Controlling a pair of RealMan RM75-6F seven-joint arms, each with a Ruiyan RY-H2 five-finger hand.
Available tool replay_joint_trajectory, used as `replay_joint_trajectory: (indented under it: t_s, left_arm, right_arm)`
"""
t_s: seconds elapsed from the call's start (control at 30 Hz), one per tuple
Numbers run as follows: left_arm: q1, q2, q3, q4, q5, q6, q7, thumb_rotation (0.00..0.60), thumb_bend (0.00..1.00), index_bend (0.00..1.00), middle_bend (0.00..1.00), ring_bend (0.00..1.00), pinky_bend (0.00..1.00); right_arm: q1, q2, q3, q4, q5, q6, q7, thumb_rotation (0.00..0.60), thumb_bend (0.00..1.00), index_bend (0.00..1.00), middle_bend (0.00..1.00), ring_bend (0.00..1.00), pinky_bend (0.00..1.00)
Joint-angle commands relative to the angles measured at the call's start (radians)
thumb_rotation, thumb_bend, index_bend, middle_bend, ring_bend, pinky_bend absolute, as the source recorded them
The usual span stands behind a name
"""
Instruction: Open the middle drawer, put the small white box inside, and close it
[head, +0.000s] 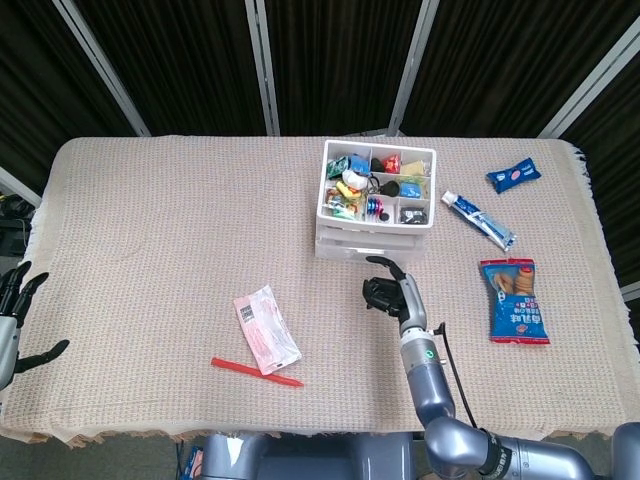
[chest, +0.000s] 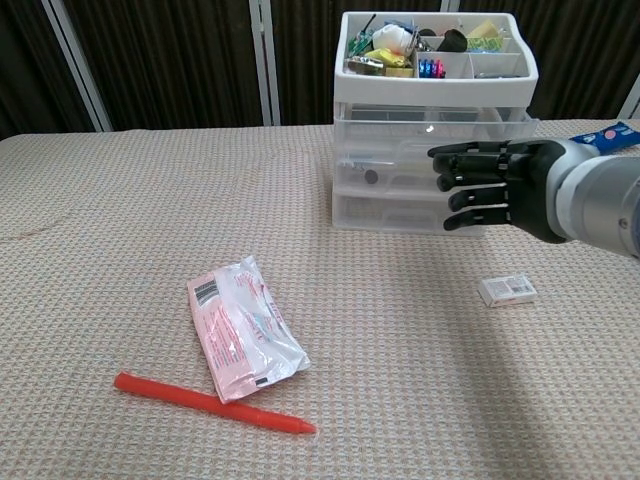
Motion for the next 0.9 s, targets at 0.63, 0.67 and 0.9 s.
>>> replay_joint_trajectory:
  t_s: [0.63, 0.67, 0.9]
  left_arm:
    - [0.002, -0.012, 0.0, 0.013, 0.015, 0.017, 0.017, 0.6, 0.06, 0.12, 0.0, 0.0, 0.0]
    - [0.002, -0.013, 0.0, 0.013, 0.015, 0.017, 0.017, 0.6, 0.06, 0.12, 0.0, 0.0, 0.0]
    - [0.002, -0.012, 0.0, 0.012, 0.014, 0.014, 0.017, 0.6, 0.06, 0.12, 0.0, 0.0, 0.0]
  right_arm:
    - [-0.034, 0.077, -0.192, 0.039, -0.45, 0.223, -0.399, 0.6, 0.42, 0.24, 0.7, 0.68, 0.57]
    - [-0.031, 0.085, -0.188, 0.037, -0.432, 0.215, -0.42, 0.6, 0.42, 0.24, 0.7, 0.68, 0.57]
    - [-0.003, 0.116, -0.156, 0.049, -0.332, 0.171, -0.523, 0.6, 0.42, 0.28, 0.7, 0.68, 0.57]
